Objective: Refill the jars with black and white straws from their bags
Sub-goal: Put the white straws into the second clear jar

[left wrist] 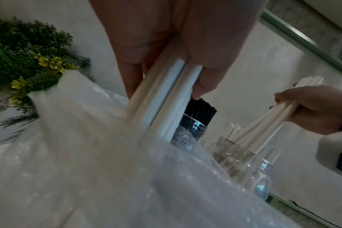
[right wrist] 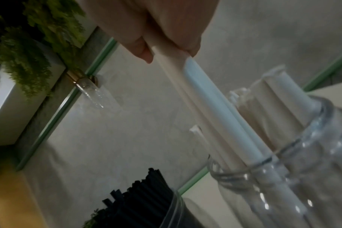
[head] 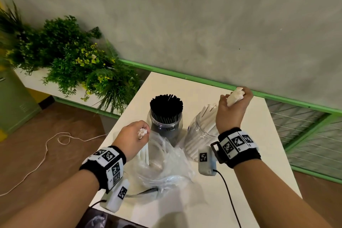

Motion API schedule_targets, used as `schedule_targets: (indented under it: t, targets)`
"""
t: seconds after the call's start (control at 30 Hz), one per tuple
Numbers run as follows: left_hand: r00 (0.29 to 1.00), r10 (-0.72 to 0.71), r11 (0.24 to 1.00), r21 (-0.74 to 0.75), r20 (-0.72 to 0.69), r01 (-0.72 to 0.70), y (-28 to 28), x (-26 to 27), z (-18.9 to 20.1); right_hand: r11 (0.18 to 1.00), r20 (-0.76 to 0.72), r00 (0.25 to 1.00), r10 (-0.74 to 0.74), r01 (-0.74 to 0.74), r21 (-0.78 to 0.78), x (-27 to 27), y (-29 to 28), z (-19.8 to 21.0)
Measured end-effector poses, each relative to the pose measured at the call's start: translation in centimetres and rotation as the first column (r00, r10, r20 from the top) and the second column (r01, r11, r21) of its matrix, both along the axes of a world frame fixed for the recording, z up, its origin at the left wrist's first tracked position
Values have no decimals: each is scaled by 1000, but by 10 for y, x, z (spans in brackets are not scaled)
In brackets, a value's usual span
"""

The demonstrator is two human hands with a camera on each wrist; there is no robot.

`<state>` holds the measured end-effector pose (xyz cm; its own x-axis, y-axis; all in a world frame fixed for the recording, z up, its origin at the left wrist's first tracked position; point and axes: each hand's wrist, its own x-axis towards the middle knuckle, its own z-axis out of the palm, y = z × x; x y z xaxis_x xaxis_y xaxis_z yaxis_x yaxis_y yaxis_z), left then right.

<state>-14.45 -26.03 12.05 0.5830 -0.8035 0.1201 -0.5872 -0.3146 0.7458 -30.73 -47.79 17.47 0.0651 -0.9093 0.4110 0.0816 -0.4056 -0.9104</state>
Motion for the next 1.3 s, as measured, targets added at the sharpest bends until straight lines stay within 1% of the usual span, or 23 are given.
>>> schedule_targets:
  t: [0.07,0.1,0.2,0.23,0.33,0.4,0.47,0.53,0.7,0.73,0.8,0.87,0.93,0.97,1.07,1.1,1.13,1.2,1.23,1.3]
  targets:
    - [1000,7,1000,3,3,-7,1,1,0,996,-35,998,57,-55,68,3,-2,-8]
    - [1000,6,1000,3,4,-6,1,1,0,990,-55,992,111,-106,93,3,-3,-11]
    - [1000,-2,1000,0,6,2,1,1,-1,957,-165,947,276,-256,136,-2,-5,-14]
    - [1000,-6,1000,0,5,6,1,1,-1,942,-168,931,323,-298,157,-5,-6,-15]
    - [1000,-11,1000,5,8,11,1,2,0,900,-104,910,401,-370,231,-13,-11,-18]
    - [1000,-7,1000,2,11,7,0,3,0,885,-135,894,428,-383,265,-18,-15,-21]
    - [1000,-6,1000,0,7,6,0,3,-1,855,-203,853,480,-404,324,-22,-21,-23]
    - [1000,-5,1000,-3,-11,5,1,4,-1,805,-241,797,553,-437,401,-25,-24,-23]
    - [1000,4,1000,-12,-10,-4,1,6,2,753,-385,659,646,-468,463,-23,-21,-25]
    - [1000,3,1000,-14,-10,-3,1,6,3,753,-409,639,651,-476,455,-22,-20,-26]
    - [1000,2,1000,-20,-11,-2,2,7,4,790,-488,622,613,-480,381,-23,-18,-28]
    - [1000,0,1000,-19,-11,0,2,8,4,845,-553,643,530,-455,280,-26,-16,-27]
    - [1000,-2,1000,-13,-8,2,1,9,3,877,-570,674,471,-428,219,-31,-14,-24]
    - [1000,-3,1000,-12,-8,3,1,10,2,873,-548,683,482,-428,234,-33,-15,-25]
    - [1000,-4,1000,-11,-7,3,-1,10,0,793,-366,712,600,-464,395,-40,-17,-25]
    - [1000,-3,1000,-10,-7,3,-2,9,0,783,-346,715,608,-466,413,-41,-18,-26]
    - [1000,-2,1000,-9,-8,2,-3,9,-1,794,-369,712,598,-464,392,-41,-18,-26]
    - [1000,-4,1000,-11,-7,4,-3,8,0,858,-495,702,513,-435,273,-42,-18,-23]
    - [1000,-4,1000,-10,-6,4,-3,8,0,891,-536,714,450,-404,208,-41,-17,-23]
    - [1000,-2,1000,-8,-4,2,-3,7,0,936,-554,761,339,-330,119,-40,-17,-26]
